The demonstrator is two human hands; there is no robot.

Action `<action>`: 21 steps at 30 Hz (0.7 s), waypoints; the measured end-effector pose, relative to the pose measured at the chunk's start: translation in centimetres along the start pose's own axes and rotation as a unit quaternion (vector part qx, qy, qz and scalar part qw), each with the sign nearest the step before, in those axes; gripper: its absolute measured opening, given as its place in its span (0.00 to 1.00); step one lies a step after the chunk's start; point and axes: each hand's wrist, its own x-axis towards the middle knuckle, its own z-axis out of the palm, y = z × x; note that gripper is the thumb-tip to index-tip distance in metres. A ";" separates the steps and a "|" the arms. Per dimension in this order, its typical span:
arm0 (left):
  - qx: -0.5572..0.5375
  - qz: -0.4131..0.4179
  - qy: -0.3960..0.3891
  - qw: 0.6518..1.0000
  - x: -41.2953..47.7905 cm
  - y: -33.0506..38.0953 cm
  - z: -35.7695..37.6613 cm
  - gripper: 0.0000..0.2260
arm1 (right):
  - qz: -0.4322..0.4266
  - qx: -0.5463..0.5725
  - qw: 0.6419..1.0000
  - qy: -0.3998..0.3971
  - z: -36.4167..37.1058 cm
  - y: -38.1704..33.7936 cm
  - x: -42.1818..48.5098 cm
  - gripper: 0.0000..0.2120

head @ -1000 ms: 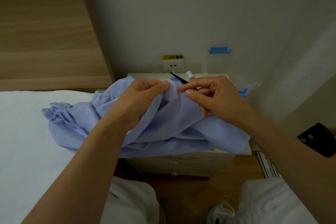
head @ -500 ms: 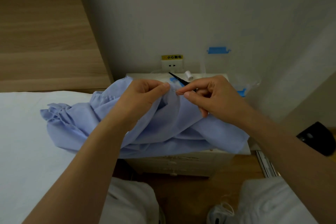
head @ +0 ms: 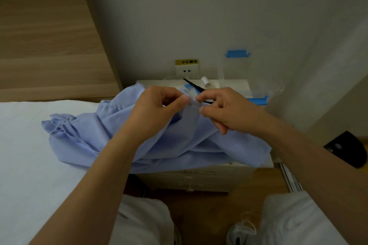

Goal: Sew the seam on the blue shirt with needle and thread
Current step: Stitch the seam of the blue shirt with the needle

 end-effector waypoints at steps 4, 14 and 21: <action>-0.005 -0.017 0.013 1.000 0.0 -0.2 0.2 0.07 | -0.003 0.012 1.000 0.017 0.1 0.0 -0.1 0.05; -0.022 -0.084 -0.002 0.996 0.0 -0.2 -0.6 0.07 | -0.007 0.036 0.999 0.013 -0.1 0.3 -0.2 0.02; -0.082 -0.098 -0.017 0.992 -0.2 0.4 -0.9 0.09 | -0.005 0.080 0.997 0.006 -0.5 0.4 -0.2 0.02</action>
